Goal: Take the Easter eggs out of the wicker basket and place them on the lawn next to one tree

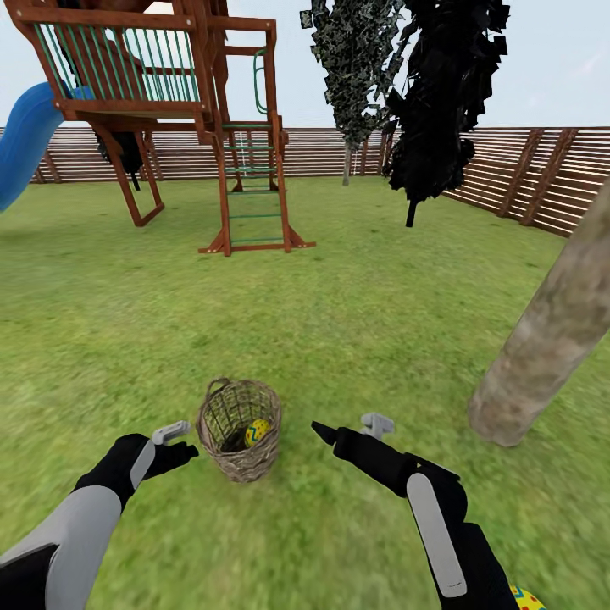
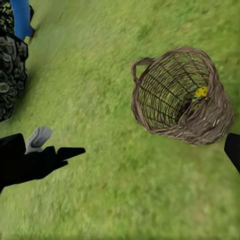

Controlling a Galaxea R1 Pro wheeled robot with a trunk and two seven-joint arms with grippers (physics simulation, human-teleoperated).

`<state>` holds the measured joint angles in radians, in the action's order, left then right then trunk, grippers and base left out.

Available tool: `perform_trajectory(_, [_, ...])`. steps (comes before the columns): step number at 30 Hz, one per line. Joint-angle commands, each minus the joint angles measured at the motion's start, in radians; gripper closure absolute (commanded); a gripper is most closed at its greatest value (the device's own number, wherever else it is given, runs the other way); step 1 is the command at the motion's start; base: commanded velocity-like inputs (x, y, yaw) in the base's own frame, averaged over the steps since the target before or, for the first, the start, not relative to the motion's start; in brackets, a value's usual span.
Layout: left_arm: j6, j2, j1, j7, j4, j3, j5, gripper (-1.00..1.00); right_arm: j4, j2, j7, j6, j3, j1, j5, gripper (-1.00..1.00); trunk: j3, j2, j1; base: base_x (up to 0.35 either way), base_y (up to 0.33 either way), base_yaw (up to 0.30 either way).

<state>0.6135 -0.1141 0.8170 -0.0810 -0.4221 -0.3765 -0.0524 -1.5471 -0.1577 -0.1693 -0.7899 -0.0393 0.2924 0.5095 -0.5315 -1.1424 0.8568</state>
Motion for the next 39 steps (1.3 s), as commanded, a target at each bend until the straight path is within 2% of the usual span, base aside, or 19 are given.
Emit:
perform_trajectory(1, [0.005, 0.001, 0.001, -0.006, -0.001, -0.007, -0.006, -1.0, -0.001, -0.001, -0.005, -0.005, 0.001, 0.001, -0.004, -1.0, -0.001, -0.001, 0.0, 0.111, 0.096, 0.0])
perform_trajectory(13, [0.006, -0.001, 0.001, -0.006, -0.001, -0.007, -0.006, -1.0, -0.001, -0.002, -0.006, -0.005, 0.001, 0.001, -0.005, -1.0, -0.001, -0.001, 0.0, 0.215, 0.191, -0.007])
perform_trajectory(31, [0.005, 0.0, 0.001, -0.006, -0.001, -0.007, -0.006, -1.0, 0.0, -0.002, -0.006, -0.005, 0.003, 0.001, -0.004, -1.0, 0.011, -0.001, 0.0, 0.181, 0.217, -0.204])
perform_trajectory(39, [0.005, -0.001, 0.001, -0.008, -0.001, -0.007, -0.006, -1.0, 0.0, -0.002, -0.006, -0.005, 0.003, 0.001, -0.004, -1.0, 0.011, -0.001, 0.0, 0.167, 0.177, -0.051])
